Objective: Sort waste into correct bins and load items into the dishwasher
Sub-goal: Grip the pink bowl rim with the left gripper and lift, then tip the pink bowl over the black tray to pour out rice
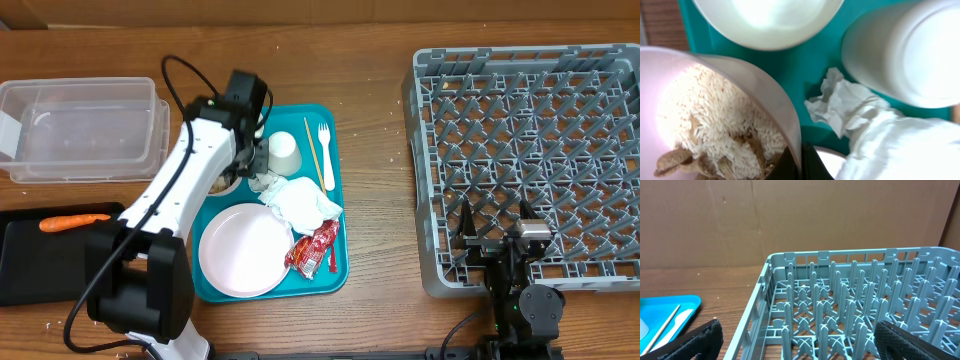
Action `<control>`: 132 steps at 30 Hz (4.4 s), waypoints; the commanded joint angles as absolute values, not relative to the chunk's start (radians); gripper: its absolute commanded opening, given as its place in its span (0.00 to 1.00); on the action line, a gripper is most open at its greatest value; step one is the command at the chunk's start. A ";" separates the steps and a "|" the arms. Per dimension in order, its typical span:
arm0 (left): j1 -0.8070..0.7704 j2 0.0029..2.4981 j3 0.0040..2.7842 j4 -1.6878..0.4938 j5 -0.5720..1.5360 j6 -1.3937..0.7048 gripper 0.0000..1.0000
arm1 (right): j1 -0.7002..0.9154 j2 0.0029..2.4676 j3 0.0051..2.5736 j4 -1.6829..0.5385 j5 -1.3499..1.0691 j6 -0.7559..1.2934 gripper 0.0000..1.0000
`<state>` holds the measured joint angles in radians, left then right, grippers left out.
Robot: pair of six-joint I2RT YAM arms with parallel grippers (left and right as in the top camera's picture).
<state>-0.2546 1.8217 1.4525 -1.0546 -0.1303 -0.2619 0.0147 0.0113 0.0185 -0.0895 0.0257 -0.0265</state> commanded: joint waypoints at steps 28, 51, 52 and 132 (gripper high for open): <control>0.777 1.537 1.277 -0.942 0.313 -0.547 0.04 | 0.020 0.004 0.008 -0.082 0.022 -0.030 1.00; 1.113 1.648 1.140 -0.662 0.918 -0.428 0.04 | 0.020 0.004 0.008 -0.082 0.022 -0.030 1.00; 1.136 1.648 1.140 -0.669 0.918 -0.403 0.04 | 0.020 0.004 0.008 -0.082 0.022 -0.030 1.00; 1.210 1.733 1.139 -0.781 1.277 0.090 0.04 | 0.020 0.004 0.008 -0.082 0.022 -0.030 1.00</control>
<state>1.2125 1.7264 1.1355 -0.7395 1.2888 0.0559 0.0147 0.0109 0.0185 -0.0898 0.0257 -0.0261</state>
